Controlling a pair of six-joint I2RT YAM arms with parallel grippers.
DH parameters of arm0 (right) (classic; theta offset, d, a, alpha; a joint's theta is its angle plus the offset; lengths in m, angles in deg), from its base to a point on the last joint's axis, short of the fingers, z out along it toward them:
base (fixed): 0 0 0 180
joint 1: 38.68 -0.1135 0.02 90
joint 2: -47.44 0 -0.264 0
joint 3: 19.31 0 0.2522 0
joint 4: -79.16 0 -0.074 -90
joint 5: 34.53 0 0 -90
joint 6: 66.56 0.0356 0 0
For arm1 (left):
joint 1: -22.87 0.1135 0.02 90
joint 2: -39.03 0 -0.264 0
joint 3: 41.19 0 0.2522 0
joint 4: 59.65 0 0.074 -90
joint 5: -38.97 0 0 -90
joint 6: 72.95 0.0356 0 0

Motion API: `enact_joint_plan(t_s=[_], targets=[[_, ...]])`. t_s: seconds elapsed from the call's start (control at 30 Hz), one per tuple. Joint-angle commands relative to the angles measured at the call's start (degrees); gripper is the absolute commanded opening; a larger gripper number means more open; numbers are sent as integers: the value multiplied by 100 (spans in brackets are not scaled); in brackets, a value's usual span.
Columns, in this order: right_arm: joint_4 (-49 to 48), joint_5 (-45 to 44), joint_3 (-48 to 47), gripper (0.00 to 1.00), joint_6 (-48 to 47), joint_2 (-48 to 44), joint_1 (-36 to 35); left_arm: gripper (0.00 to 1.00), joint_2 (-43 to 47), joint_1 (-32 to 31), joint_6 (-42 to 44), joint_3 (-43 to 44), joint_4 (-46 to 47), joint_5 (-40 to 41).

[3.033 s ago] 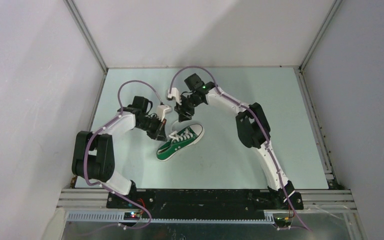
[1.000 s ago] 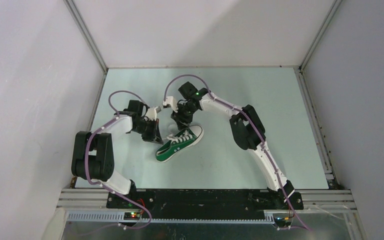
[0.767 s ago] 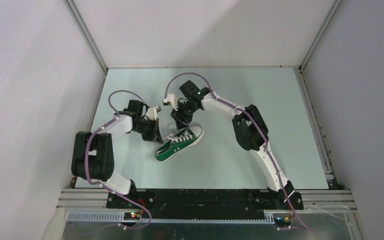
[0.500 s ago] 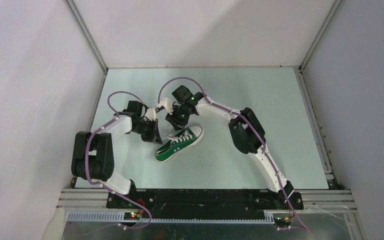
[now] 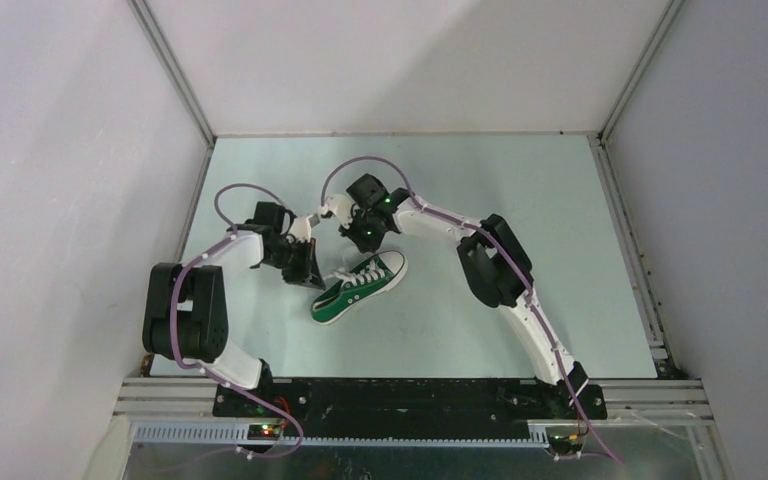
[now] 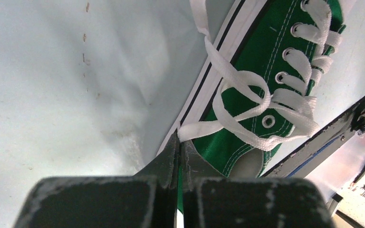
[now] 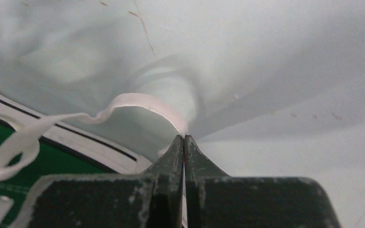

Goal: Tie the shoes
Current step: Tie the shoelace on the shoe.

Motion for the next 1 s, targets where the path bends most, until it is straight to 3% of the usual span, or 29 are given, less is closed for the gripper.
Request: enact_joint_plan(t_s=[0.0, 0.17, 0.33, 0.5, 0.6, 0.73, 0.97], targets=[[121, 158, 6, 0, 146, -811, 480, 0, 98, 29, 190, 251, 116, -265], [497, 728, 166, 0, 248, -1753, 1065, 0, -171, -311, 655, 434, -103, -526], [517, 741, 1099, 0, 340, -2385, 1431, 0, -505, -928, 925, 541, -216, -1161], [86, 675, 1646, 0, 385, -2613, 1779, 0, -860, -1705, 428, 567, 1000, -2204], [112, 740, 1465, 0, 317, -2476, 2014, 0, -1109, -2153, 153, 751, 1839, -2252], [208, 797, 1054, 0, 118, -2246, 2202, 0, -1371, -2606, -1029, 1196, 2889, -2223], [272, 1865, 1030, 0, 275, -2468, 2358, 0, -796, -2443, 11, 1663, 1135, -1493]])
